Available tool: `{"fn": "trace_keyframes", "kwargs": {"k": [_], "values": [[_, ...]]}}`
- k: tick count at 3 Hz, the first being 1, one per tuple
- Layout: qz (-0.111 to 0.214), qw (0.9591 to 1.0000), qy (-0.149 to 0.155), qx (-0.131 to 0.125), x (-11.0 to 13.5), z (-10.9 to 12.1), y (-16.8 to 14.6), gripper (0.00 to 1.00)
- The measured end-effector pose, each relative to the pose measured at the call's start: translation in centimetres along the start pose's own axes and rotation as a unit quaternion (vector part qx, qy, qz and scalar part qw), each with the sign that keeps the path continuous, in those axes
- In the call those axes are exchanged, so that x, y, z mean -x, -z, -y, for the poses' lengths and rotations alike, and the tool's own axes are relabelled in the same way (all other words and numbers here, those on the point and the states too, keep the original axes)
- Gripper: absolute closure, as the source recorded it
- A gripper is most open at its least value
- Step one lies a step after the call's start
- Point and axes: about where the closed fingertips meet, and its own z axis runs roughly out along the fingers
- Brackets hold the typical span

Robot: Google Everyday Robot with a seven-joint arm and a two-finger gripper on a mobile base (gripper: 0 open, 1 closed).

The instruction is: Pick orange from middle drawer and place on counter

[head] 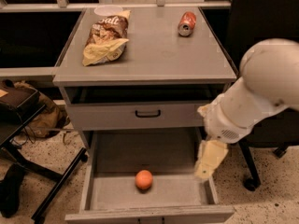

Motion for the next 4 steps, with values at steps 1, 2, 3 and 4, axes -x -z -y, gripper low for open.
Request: {"fn": "trace_keyframes", "kwargs": {"k": [1, 2, 3, 4], "values": [[-0.001, 0.9994, -0.029, 0.017, -0.5, -0.2, -7.3, 0.0], [0.019, 0.9982, -0.052, 0.019, -0.7, 0.0, -12.7, 0.0], [0.019, 0.9982, -0.052, 0.019, -0.7, 0.0, -12.7, 0.0], [0.032, 0.998, -0.049, 0.025, -0.4, -0.1, -14.6, 0.0]]}}
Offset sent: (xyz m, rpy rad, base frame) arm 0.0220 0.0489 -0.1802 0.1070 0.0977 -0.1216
